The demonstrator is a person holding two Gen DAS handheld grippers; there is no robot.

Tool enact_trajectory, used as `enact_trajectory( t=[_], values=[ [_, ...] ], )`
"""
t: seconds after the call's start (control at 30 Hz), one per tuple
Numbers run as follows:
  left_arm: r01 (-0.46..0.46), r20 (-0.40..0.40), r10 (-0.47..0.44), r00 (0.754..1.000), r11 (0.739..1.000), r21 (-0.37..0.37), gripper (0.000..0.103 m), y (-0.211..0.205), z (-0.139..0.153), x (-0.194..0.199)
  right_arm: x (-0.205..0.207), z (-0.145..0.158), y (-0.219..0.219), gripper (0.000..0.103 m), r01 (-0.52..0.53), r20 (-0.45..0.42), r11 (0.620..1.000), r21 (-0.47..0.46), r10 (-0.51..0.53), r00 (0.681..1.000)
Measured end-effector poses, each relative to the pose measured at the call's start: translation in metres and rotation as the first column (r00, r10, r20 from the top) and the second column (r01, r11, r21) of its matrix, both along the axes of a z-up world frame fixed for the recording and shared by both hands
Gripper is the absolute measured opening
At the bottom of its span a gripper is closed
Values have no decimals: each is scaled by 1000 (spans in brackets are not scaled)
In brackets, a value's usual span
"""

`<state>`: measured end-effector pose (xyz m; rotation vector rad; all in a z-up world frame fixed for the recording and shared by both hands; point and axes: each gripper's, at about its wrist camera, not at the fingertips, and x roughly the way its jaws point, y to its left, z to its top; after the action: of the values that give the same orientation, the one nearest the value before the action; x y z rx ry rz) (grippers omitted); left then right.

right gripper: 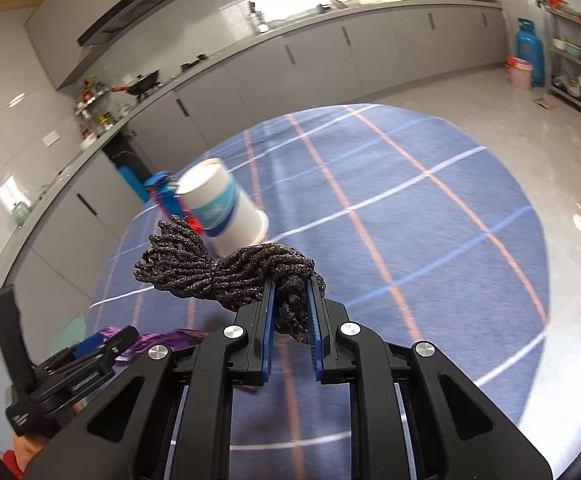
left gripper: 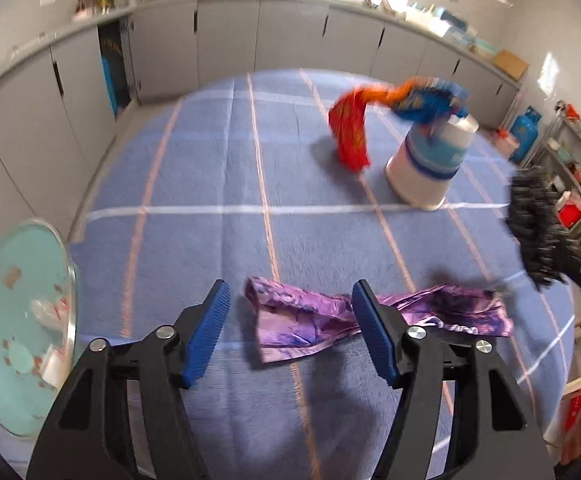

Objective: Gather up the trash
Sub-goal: 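Grasp the black scrubber with the right tool while the left tool grasps the purple wrapper, then carry the scrubber and purple wrapper over the teal bucket with both tools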

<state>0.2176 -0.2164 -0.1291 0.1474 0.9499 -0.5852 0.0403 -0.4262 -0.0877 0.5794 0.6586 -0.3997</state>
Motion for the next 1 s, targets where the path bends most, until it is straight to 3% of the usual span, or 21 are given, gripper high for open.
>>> enact_trajectory(
  t=[0.07, 0.23, 0.33, 0.7, 1.0],
  values=[
    [9, -2, -9, 1000, 1000, 5, 50, -7, -5, -1, -6, -1, -5, 16, 16, -5, 1000, 1, -16, 1000],
    [40, 82, -41, 996, 999, 20, 35, -11, 4, -13, -8, -4, -4, 16, 22, -6, 1000, 6, -22, 1000],
    [34, 104, -30, 994, 999, -31, 17, 0, 18, -17, -5, -2, 1, 16, 7, 4, 1000, 7, -7, 1000],
    [-46, 211, 79, 974, 987, -157, 14, 58, 73, -25, 15, 5, 28, 16, -59, 22, 998, -1, 59, 998],
    [-179, 287, 236, 928, 961, -212, 13, 130, 110, -28, 41, 12, 65, 16, -164, 43, 986, -1, 164, 985]
  ],
)
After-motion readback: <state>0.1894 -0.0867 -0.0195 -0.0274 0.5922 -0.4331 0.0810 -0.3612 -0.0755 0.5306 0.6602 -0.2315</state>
